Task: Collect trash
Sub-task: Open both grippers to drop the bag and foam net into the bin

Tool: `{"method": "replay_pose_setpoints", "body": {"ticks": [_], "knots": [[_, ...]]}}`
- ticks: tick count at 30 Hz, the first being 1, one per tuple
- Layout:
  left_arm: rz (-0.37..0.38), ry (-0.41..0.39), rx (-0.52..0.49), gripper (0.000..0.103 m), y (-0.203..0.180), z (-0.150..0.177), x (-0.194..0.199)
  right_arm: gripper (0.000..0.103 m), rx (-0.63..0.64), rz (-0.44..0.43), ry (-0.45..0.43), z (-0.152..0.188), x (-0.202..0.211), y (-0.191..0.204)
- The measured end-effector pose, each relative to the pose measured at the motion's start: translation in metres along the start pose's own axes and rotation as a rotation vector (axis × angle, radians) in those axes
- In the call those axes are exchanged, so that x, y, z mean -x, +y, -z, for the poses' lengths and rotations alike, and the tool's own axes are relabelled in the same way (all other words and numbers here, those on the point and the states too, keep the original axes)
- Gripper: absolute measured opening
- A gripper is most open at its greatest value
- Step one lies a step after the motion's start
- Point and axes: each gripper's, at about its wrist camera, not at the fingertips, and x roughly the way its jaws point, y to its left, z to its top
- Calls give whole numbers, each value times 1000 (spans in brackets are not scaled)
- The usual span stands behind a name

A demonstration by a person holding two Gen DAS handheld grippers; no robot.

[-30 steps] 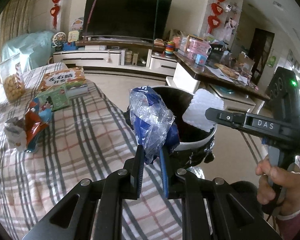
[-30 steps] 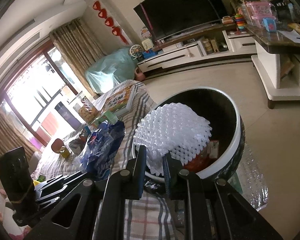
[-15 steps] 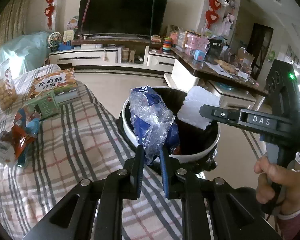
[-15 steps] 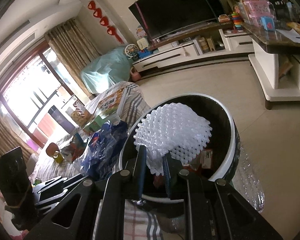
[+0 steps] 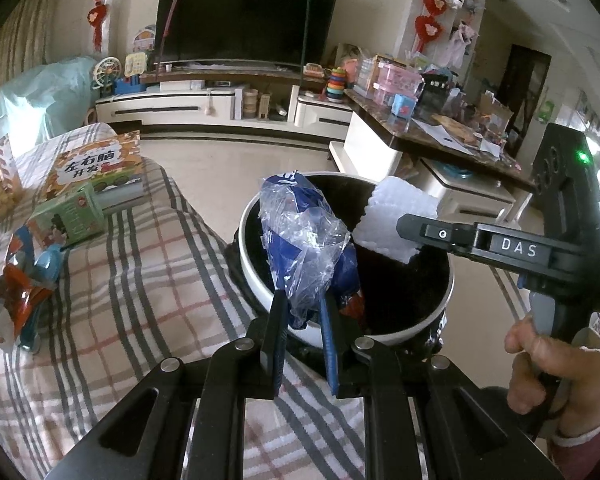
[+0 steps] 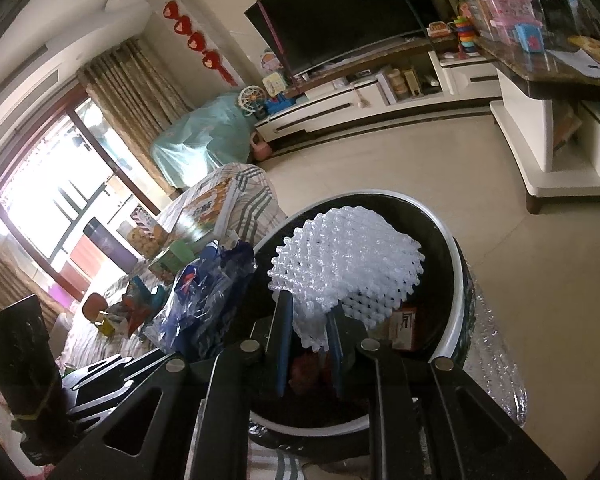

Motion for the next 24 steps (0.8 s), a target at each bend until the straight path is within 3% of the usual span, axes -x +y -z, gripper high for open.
{"method": "replay_pose_setpoints", "body": {"ticks": [8, 12, 16, 19, 24], "knots": [[5, 12, -4, 17, -5, -5, -7, 20, -3, 4, 15, -5, -6, 0], [-1, 25, 10, 25, -4, -7, -10, 22, -3, 16, 21, -8, -8, -2], [-3, 14, 20, 33, -4, -8, -7, 48, -14, 22, 12, -8, -5, -4], [-16, 3, 25, 46, -3, -3, -2, 52, -12, 28, 8, -6, -3, -2], [-26, -12, 56, 50, 5, 11, 12, 72, -18, 19, -5, -4, 3, 2]]}}
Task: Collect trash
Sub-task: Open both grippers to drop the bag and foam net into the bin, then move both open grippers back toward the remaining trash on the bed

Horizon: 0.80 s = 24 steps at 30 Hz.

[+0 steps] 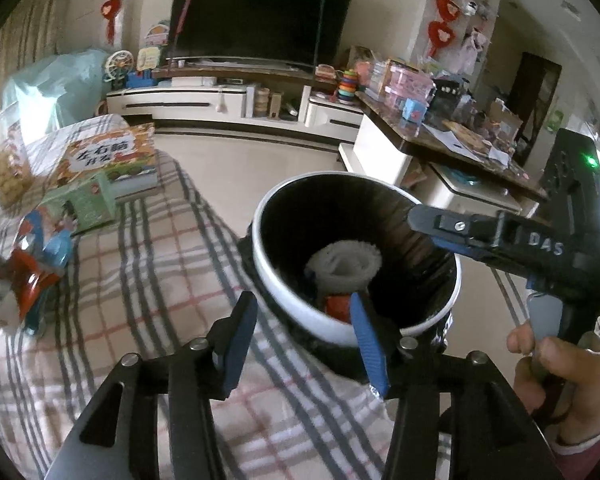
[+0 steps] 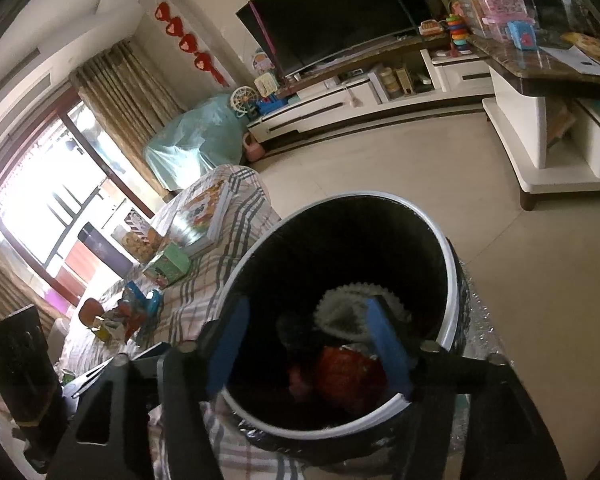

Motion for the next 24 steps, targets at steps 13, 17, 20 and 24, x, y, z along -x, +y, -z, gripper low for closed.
{"method": "replay_pose_setpoints", "body": {"ticks": [13, 17, 20, 24], "knots": [[-69, -12, 153, 55, 48, 49, 56, 93, 49, -44, -6, 30, 5, 49], [-91, -22, 206, 55, 66, 60, 77, 93, 70, -75, 5, 41, 2, 69], [-111, -30, 232, 55, 77, 70, 92, 93, 91, -94, 14, 49, -2, 84], [-140, -39, 265, 55, 95, 84, 110, 93, 120, -119, 33, 63, -10, 107]]}}
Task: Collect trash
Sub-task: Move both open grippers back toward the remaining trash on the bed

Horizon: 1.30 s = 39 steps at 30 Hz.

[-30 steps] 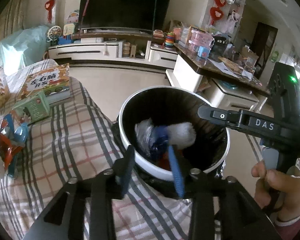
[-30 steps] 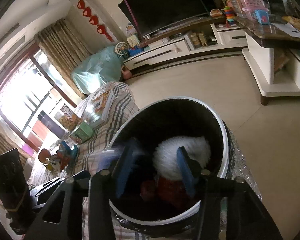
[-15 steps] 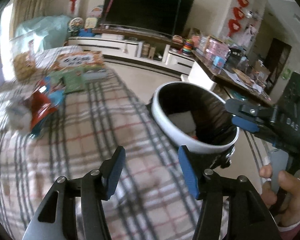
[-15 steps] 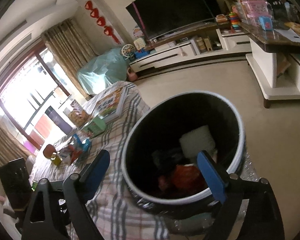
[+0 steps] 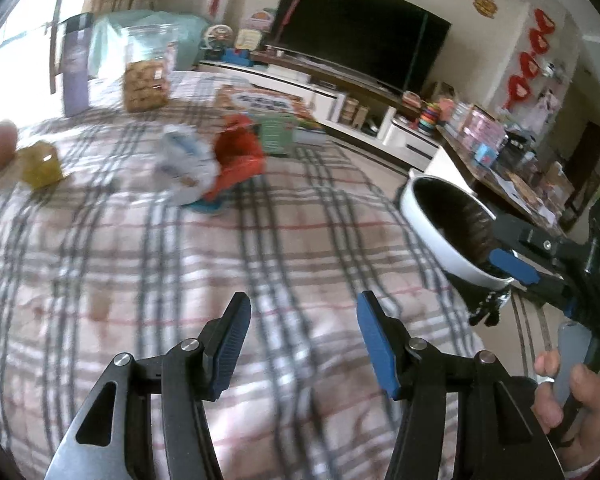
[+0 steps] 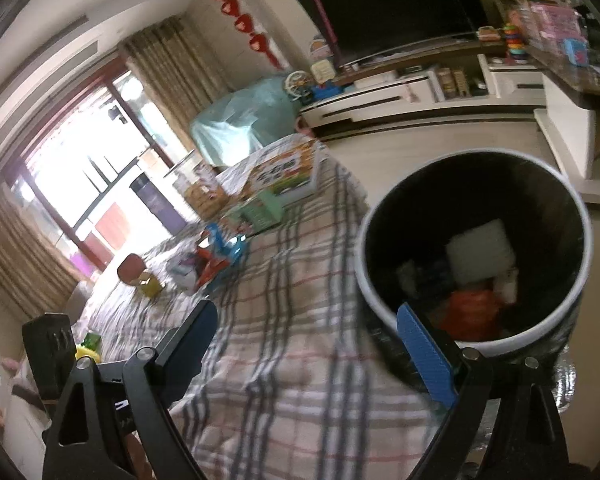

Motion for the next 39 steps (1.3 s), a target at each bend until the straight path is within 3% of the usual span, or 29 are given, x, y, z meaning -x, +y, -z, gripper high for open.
{"method": "replay_pose_setpoints", "body": {"ticks": [21, 29, 39], "knots": [[-132, -33, 150, 55, 91, 9, 42, 92, 117, -62, 84, 26, -64, 79], [-170, -47, 185, 55, 119, 0, 45, 78, 155, -96, 99, 25, -83, 103], [-217, -77, 183, 58, 156, -29, 43, 73, 219, -150, 94, 13, -111, 146]]}}
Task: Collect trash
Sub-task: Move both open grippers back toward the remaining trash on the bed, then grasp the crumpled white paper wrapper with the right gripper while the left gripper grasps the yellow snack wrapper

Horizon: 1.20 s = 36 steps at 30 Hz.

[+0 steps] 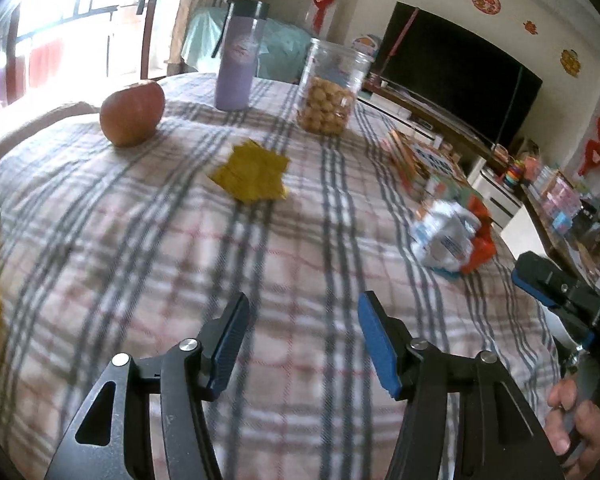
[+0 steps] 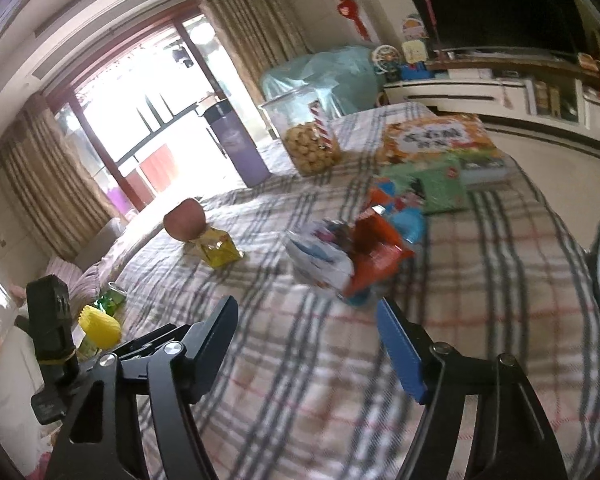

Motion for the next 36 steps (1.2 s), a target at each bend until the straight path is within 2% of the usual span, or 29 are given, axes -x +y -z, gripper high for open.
{"method": "replay_pose_setpoints", "body": {"ticks": [9, 12, 14, 16, 18, 20, 22, 25, 30, 32, 33, 34, 35, 36], "knots": [[-62, -26, -3, 71, 18, -47, -38, 73, 66, 36, 17, -19, -44, 11], [-78, -31, -3, 71, 23, -59, -56, 63, 68, 47, 37, -21, -57, 8], [-96, -26, -1, 71, 25, -65, -68, 47, 66, 49, 58, -21, -66, 5], [-98, -23, 5, 70, 28, -68, -79, 38, 64, 46, 80, -20, -72, 3], [-102, -20, 0, 68, 29, -70, -88, 35, 59, 28, 90, -17, -75, 2], [-86, -17, -6, 52, 29, -71, -93, 32, 58, 7, 95, -13, -74, 2], [-73, 5, -12, 23, 29, -71, -101, 31, 49, -12, 98, -10, -72, 2], [-59, 7, -21, 5, 29, -70, -105, 30, 33, -33, 102, -5, -69, 3], [-40, -7, -30, 2, 25, -65, -96, 29, 4, -65, 96, 4, -54, 3], [-31, 1, -18, 7, 26, -64, -95, 29, -2, -73, 93, 6, -48, 4], [-33, 2, -11, 19, 27, -65, -95, 29, -9, -78, 91, 8, -44, 4], [-48, -2, -5, 46, 27, -65, -93, 29, -14, -83, 90, 8, -42, 4], [-76, -10, 4, 60, 28, -66, -91, 29, -19, -91, 87, 9, -37, 5], [-91, -30, 11, 70, 28, -66, -88, 29, -22, -97, 83, 10, -34, 7]]}}
